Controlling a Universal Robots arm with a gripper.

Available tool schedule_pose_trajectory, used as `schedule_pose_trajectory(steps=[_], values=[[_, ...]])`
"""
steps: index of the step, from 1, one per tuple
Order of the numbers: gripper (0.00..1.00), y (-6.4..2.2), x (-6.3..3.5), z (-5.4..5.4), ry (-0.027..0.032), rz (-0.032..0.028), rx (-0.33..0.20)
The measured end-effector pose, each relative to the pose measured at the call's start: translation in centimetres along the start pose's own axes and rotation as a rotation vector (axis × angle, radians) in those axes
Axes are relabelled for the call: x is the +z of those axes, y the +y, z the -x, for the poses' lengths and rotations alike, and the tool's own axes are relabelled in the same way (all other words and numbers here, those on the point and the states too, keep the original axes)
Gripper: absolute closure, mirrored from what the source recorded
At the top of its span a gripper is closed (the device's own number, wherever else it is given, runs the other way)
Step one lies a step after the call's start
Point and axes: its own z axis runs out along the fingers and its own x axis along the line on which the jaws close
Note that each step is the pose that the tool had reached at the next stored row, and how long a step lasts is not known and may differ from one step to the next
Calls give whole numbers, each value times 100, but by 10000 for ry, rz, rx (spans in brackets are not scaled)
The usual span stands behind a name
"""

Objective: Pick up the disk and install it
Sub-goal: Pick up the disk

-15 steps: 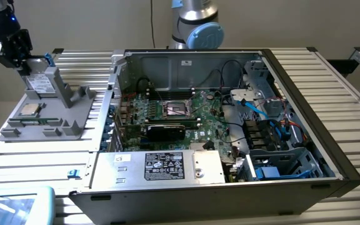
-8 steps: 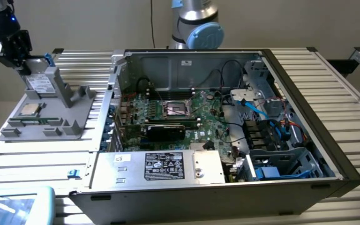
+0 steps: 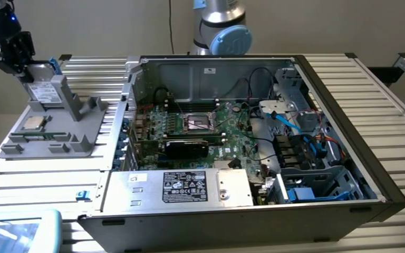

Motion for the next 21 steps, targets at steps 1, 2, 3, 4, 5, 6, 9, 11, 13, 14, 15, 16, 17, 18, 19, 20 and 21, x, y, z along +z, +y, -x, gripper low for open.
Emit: schedule_pose_trajectory(steps=[1,2,3,4,5,6,9,11,13,14,15,16,17,18,19,20,21], values=[[63,1,-14,0,0,0,0],[63,1,-25,0,1,2,-1],[63,1,-37,1,0,1,0],[63,2,-59,1,0,0,-1],[63,4,-94,2,0,1,0],[63,5,-138,3,1,1,-1],[63,10,-277,5,7,2,-1],[63,14,-367,7,8,1,-1],[63,17,-456,9,9,1,0],[63,19,-504,10,11,2,0],[63,21,-550,11,12,1,-1],[63,22,-595,12,13,-1,-1],[63,24,-640,13,16,2,-1],[63,26,-685,14,17,0,0],[63,27,-731,15,20,0,-1],[63,27,-775,16,23,2,0],[63,26,-816,17,24,0,1]])
